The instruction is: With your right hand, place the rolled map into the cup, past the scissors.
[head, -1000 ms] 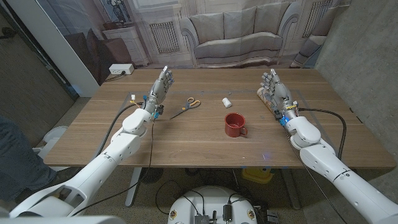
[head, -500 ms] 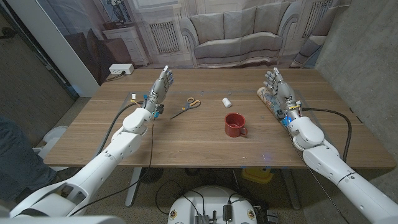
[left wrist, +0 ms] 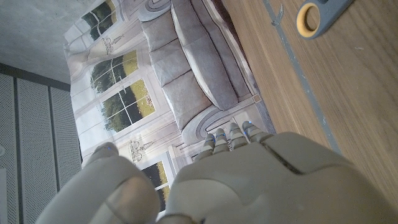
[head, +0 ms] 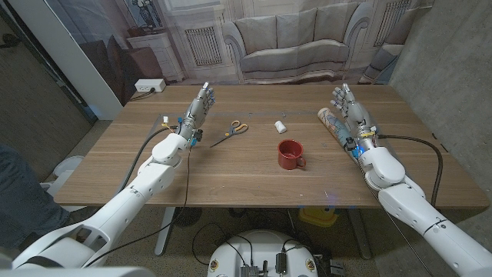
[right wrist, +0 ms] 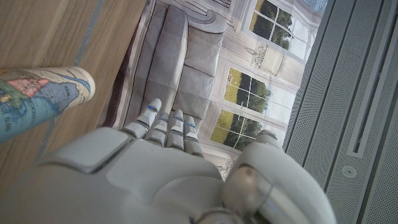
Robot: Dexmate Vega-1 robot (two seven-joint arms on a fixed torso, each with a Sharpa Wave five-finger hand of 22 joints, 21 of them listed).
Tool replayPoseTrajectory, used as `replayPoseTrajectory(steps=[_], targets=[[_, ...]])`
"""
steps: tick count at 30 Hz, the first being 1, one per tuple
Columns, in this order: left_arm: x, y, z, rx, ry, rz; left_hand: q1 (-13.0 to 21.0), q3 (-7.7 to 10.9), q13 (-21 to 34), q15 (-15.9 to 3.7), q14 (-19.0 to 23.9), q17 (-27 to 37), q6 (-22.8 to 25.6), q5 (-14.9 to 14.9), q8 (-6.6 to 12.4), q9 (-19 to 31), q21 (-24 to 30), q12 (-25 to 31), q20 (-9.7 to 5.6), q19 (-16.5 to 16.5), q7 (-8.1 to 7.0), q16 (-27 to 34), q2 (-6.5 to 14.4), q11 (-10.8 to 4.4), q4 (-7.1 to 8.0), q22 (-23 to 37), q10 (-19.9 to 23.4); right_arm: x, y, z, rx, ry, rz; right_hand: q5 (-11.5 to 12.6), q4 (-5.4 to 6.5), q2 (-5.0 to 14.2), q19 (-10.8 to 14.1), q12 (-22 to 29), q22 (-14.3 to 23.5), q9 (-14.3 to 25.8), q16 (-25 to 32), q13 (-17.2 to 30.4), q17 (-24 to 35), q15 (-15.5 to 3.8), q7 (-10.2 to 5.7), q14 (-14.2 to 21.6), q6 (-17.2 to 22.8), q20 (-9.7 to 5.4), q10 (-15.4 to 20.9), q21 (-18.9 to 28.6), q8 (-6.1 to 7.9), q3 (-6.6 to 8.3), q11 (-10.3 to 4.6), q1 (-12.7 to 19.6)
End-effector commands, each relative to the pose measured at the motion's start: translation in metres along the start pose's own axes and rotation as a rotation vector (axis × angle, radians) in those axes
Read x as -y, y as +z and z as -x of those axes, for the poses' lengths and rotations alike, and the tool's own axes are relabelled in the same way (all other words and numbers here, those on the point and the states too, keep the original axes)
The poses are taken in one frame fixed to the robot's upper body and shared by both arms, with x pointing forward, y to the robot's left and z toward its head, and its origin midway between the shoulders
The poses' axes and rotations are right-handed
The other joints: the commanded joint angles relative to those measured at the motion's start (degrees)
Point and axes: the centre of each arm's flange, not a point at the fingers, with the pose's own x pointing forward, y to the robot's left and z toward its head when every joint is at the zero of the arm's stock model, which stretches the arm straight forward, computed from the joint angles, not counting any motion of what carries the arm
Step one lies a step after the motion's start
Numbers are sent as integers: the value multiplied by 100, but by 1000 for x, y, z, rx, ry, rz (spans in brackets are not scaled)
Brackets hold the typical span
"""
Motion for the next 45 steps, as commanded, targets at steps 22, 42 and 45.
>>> replayPoseTrajectory(steps=[22, 42, 45], targets=[[1, -5, -9, 1, -20, 14, 49, -53, 31, -2, 23, 18, 37, 20, 29, 26, 41, 46, -37, -15, 2, 22, 19, 19, -7, 12, 14, 12, 12, 34, -32, -106, 118, -19, -40, 33, 90, 1, 16, 15, -13, 28, 16, 14, 10, 64, 63, -60, 69, -68, 1, -4, 18, 22], [3, -10, -14, 1, -22, 25, 60, -72, 31, -6, 26, 19, 41, 18, 26, 27, 42, 47, -29, -13, 3, 20, 30, 15, -10, 12, 27, 20, 15, 62, -65, -175, 159, -22, -65, 32, 122, 3, 17, 16, -11, 28, 14, -16, 1, 106, 91, -69, 107, -117, 3, -14, 13, 38], [3, -9, -14, 2, -22, 24, 61, -73, 31, -5, 30, 19, 38, 17, 24, 27, 42, 47, -28, -13, 1, 21, 31, 6, -11, 12, 28, 20, 15, 65, -70, -181, 182, -21, -68, 32, 125, 6, 17, 16, -12, 28, 14, -21, 0, 108, 91, -67, 120, -123, 2, -15, 9, 41]])
